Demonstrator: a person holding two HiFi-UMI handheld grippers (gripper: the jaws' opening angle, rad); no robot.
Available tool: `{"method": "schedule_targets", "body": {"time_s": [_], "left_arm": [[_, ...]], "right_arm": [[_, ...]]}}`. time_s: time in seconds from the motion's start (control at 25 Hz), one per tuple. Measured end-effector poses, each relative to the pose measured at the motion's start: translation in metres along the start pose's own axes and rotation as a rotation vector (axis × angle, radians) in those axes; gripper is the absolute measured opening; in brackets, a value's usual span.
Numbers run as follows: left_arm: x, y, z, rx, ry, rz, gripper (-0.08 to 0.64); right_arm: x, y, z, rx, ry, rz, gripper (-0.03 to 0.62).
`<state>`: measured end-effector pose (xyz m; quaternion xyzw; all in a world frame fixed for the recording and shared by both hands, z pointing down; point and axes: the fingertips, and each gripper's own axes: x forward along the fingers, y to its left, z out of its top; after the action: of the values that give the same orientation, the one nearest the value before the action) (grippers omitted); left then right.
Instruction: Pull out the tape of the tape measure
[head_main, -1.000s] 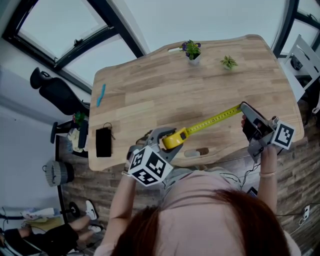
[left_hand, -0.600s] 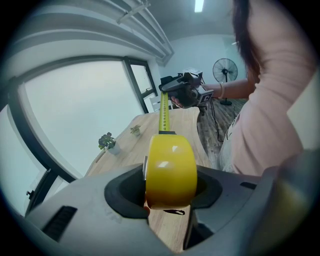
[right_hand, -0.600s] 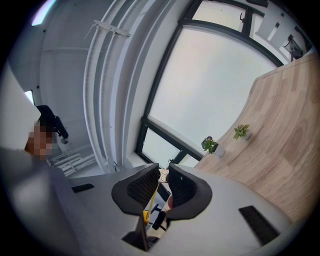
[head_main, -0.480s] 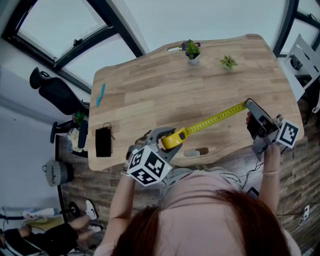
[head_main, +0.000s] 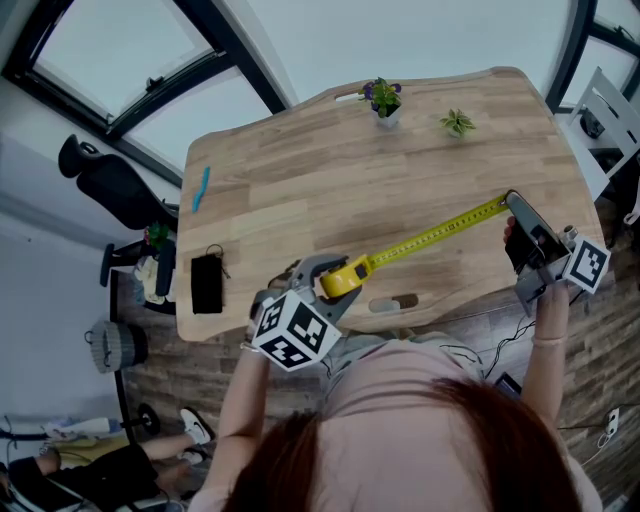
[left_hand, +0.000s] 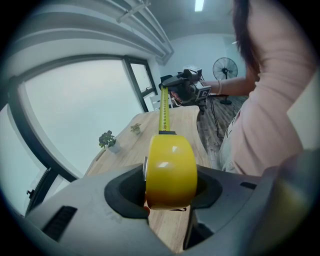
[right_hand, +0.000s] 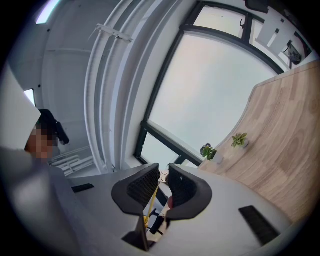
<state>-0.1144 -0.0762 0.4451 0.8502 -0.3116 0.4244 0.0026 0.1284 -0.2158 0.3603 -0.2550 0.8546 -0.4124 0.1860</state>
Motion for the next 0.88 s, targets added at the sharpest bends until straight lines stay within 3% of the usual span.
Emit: {"method": "schedule_targets", "body": {"time_s": [0.88], "left_arm": [[-0.005,-0.004,-0.009,0.004,0.006,-0.005,0.176]], "right_arm": [[-0.011,0.001,0.015,-0.015,-0.036,0.005,0.054]]}}
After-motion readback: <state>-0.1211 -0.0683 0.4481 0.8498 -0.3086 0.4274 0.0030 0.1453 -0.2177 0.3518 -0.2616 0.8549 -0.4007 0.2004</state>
